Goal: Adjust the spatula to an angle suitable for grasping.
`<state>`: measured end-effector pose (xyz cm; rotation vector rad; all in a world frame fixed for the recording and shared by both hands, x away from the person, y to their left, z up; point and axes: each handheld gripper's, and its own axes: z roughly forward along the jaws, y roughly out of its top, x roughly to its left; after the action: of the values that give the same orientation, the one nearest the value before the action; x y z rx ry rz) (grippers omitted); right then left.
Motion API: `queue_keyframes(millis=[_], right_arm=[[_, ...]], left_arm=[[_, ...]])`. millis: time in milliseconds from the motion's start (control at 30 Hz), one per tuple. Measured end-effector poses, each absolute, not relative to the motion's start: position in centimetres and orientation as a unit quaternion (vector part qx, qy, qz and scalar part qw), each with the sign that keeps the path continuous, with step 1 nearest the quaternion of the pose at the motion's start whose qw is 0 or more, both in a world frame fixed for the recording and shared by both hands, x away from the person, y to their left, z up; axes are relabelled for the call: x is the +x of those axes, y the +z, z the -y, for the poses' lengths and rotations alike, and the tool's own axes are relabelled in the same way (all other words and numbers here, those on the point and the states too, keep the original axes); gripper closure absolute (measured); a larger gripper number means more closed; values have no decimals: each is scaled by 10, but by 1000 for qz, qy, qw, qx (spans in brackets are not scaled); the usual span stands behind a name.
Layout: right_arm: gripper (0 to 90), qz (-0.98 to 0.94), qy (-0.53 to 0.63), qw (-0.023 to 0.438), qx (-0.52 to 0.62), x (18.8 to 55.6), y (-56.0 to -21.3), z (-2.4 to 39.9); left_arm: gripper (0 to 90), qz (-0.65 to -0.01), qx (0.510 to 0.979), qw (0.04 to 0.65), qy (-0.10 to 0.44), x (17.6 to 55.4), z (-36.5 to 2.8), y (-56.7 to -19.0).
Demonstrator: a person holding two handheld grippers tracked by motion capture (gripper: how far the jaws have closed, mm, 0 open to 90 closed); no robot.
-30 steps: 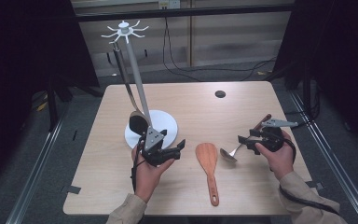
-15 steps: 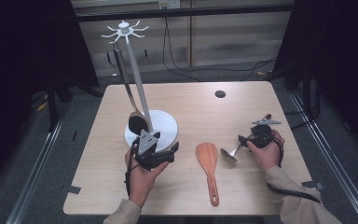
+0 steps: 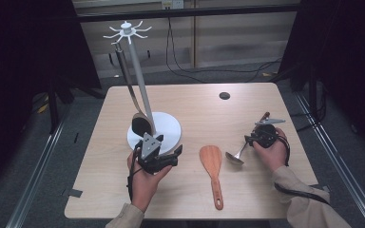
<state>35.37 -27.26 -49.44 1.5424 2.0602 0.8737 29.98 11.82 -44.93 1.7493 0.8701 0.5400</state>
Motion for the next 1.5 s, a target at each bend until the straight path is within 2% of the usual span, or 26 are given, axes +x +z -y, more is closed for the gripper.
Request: queue_keyframes(millis=[67, 100, 167, 200, 300, 367, 400, 500, 567, 633, 733, 767, 800, 867, 933, 1067, 1133, 1233, 1267, 1333, 1500], right_arm=[[702, -730, 317, 205, 570, 353, -494, 273], [657, -726, 319, 206, 574, 353, -495, 273], [470, -711, 305, 198, 602, 353, -500, 271], [445, -707, 302, 208, 605, 352, -502, 270], [428, -722, 293, 225, 585, 354, -504, 268], [436, -725, 296, 221, 581, 356, -504, 268], [456, -726, 296, 218, 581, 356, -504, 268], [669, -732, 317, 199, 570, 358, -498, 270], [742, -748, 311, 203, 550, 358, -494, 266], [900, -762, 309, 200, 533, 357, -489, 263], [891, -765, 325, 168, 531, 357, -493, 261], [767, -765, 313, 169, 537, 357, -495, 259], [701, -762, 308, 175, 542, 356, -500, 254], [701, -761, 313, 168, 542, 356, -499, 252], [610, -752, 337, 174, 538, 354, -494, 252], [411, -702, 315, 237, 593, 350, -484, 269], [371, -676, 301, 244, 628, 348, -486, 280], [420, -692, 289, 204, 630, 350, -497, 286], [436, -693, 279, 209, 631, 350, -500, 285], [570, -706, 267, 218, 618, 352, -499, 284], [624, -725, 283, 199, 595, 355, -499, 278]], left_arm=[[214, -361, 738, 523, 229, 300, -118, -450], [214, -362, 738, 521, 229, 300, -117, -450], [214, -360, 739, 522, 229, 299, -117, -449], [214, -359, 738, 524, 228, 299, -117, -448], [214, -360, 735, 528, 228, 300, -119, -448], [214, -361, 736, 526, 228, 300, -120, -448], [214, -364, 735, 524, 230, 300, -120, -448], [214, -361, 736, 523, 231, 299, -121, -448], [214, -361, 735, 526, 229, 299, -121, -447], [214, -360, 735, 527, 229, 298, -121, -447], [214, -361, 735, 525, 231, 298, -121, -447], [214, -361, 736, 524, 231, 298, -121, -446], [214, -361, 734, 526, 232, 298, -121, -446], [214, -364, 730, 529, 233, 298, -122, -444], [214, -364, 731, 527, 235, 299, -124, -444], [214, -365, 731, 528, 232, 300, -125, -445], [214, -364, 731, 528, 232, 299, -125, -445], [214, -364, 730, 529, 235, 299, -125, -443], [214, -364, 730, 530, 233, 299, -124, -443], [214, -362, 730, 530, 235, 299, -124, -442], [215, -365, 730, 529, 233, 300, -124, -445]])
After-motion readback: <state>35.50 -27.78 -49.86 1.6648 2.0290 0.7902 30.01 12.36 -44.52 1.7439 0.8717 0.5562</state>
